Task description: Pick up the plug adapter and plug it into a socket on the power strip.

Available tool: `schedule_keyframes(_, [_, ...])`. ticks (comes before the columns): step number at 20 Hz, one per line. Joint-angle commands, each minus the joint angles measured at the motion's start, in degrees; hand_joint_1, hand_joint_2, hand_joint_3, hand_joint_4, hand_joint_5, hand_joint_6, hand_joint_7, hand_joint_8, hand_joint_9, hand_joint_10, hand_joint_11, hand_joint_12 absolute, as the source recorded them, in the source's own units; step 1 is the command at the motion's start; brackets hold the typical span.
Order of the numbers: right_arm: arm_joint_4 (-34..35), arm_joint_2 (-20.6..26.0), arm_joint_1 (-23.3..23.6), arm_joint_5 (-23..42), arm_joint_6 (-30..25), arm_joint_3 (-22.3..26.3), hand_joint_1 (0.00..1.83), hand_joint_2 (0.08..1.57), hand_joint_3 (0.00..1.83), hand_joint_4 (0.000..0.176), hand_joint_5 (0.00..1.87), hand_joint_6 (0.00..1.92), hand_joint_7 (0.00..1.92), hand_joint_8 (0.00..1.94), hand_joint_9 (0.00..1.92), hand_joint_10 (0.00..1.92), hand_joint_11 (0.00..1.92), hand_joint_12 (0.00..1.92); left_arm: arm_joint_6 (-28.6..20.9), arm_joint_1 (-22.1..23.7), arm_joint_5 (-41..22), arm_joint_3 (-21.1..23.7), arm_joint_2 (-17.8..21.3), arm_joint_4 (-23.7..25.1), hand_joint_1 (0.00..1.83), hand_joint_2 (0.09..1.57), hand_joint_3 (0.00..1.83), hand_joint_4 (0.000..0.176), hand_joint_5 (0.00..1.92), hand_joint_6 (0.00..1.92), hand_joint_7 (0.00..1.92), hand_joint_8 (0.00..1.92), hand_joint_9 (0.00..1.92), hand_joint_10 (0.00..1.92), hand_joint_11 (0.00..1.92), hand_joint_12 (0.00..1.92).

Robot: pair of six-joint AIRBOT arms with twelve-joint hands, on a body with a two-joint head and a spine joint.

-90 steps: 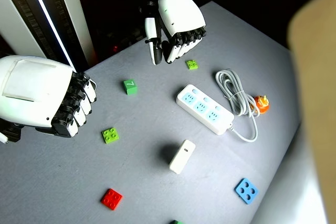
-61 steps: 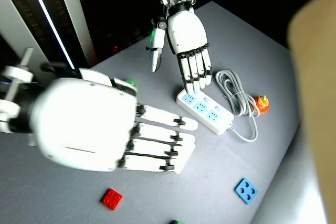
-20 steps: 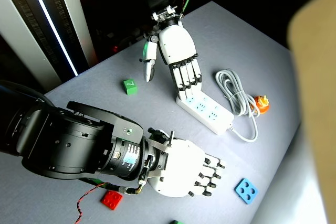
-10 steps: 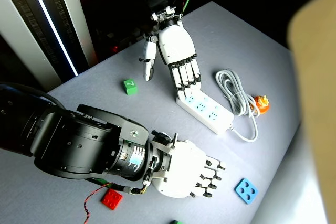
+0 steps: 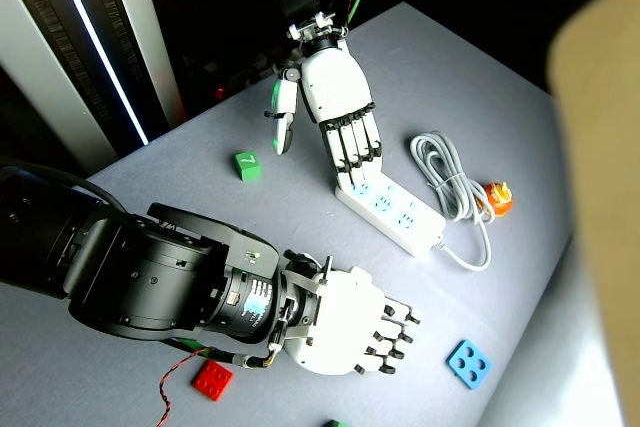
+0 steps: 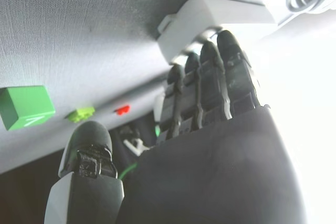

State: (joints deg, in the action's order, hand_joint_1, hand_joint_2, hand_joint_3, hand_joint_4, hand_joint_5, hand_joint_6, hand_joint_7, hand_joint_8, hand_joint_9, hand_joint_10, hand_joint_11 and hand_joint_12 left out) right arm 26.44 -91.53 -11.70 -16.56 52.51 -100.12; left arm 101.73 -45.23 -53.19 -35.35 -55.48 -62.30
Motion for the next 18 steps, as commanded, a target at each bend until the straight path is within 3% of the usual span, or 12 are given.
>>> schedule_keyframes(1, [0.85, 0.29, 0.51, 4.97, -0.17, -0.16, 1.37, 0.97, 0.01, 0.000, 0.02, 0.01, 0.00, 0.00, 0.00, 0.00, 0.02, 0.02, -0.22, 0.00, -1.39, -0.19, -0.29, 2.17, 0.00, 1.24, 0.00, 0.000, 0.12, 0.00, 0.15, 0.00, 0.15, 0.00, 0.00, 0.46])
schedule_keyframes(14, [0.85, -0.33, 0.76, 5.71, -0.14, -0.34, 1.37, 0.98, 0.00, 0.000, 0.01, 0.00, 0.00, 0.00, 0.00, 0.00, 0.00, 0.03, -0.35, 0.20, -0.30, -0.35, -0.35, 2.17, 0.00, 1.23, 0.00, 0.000, 0.10, 0.00, 0.15, 0.00, 0.15, 0.00, 0.00, 0.41])
schedule_keyframes(18, [0.85, -0.43, 0.78, 5.96, -0.14, -0.37, 1.33, 0.99, 0.00, 0.000, 0.07, 0.00, 0.00, 0.00, 0.00, 0.00, 0.00, 0.13, -0.47, 0.46, -0.51, -0.28, -0.33, 2.17, 0.00, 1.24, 0.00, 0.000, 0.11, 0.00, 0.16, 0.00, 0.16, 0.00, 0.00, 0.45])
